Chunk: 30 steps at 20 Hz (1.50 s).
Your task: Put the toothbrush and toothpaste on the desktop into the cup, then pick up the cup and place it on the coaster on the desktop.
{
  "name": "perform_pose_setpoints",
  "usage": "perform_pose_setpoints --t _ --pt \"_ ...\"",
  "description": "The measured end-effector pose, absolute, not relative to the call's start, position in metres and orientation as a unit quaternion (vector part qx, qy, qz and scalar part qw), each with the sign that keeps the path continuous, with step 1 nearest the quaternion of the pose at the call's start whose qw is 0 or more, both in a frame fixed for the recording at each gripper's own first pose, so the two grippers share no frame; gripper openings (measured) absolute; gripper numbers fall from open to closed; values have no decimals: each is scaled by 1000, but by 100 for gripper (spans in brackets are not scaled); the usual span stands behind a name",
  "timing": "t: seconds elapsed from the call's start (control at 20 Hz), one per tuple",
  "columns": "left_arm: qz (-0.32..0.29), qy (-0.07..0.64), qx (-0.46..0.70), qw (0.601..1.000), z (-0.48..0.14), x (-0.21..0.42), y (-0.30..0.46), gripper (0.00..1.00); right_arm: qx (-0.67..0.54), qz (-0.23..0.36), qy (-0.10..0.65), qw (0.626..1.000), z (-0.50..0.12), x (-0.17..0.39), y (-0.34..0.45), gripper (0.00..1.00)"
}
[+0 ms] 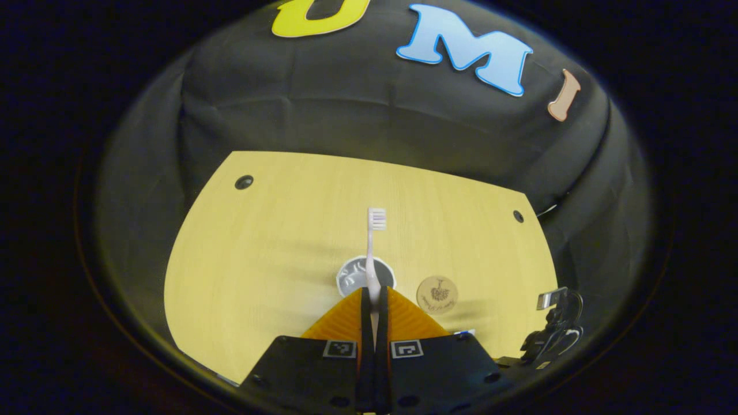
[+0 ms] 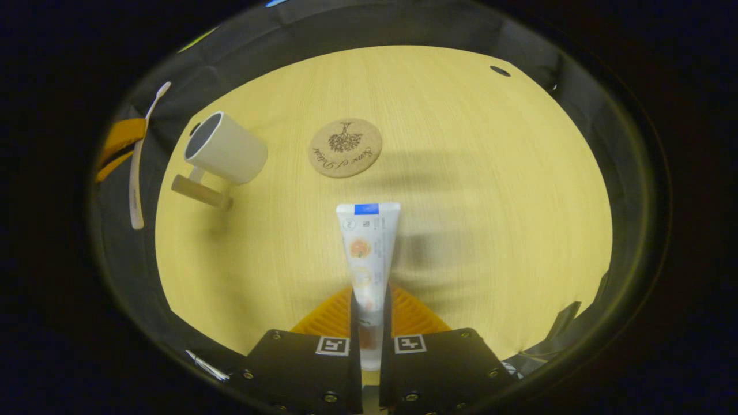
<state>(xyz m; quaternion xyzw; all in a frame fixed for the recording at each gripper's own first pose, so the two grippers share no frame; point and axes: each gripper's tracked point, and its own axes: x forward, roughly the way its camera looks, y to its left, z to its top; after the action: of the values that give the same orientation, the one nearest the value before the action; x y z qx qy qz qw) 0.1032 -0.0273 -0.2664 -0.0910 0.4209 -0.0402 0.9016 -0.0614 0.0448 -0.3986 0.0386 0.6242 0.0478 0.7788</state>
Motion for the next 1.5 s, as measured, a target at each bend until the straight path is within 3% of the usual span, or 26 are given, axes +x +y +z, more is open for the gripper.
perform_pose_setpoints --t 0.85,0.95,1.0,1.15,1.2,1.4,1.5 --pt "-63 328 -88 939 -295 193 1 7 62 -9 626 777 -394 -43 8 14" --pt "-63 323 -88 940 -302 194 1 12 66 -15 627 776 -394 -42 5 14" --pt "-67 320 -88 941 -303 195 0 8 67 -17 627 776 -393 -41 4 14" --pt "-70 307 -70 947 -306 196 0 12 70 -20 630 773 -394 -40 4 14" --pt "-72 305 -67 947 -307 193 0 8 71 -20 631 772 -395 -39 5 14" --pt "-75 302 -62 948 -320 184 -1 8 78 -19 631 771 -394 -38 9 14" --pt "-80 304 -63 947 -328 176 -2 14 78 -20 630 772 -391 -37 8 14"
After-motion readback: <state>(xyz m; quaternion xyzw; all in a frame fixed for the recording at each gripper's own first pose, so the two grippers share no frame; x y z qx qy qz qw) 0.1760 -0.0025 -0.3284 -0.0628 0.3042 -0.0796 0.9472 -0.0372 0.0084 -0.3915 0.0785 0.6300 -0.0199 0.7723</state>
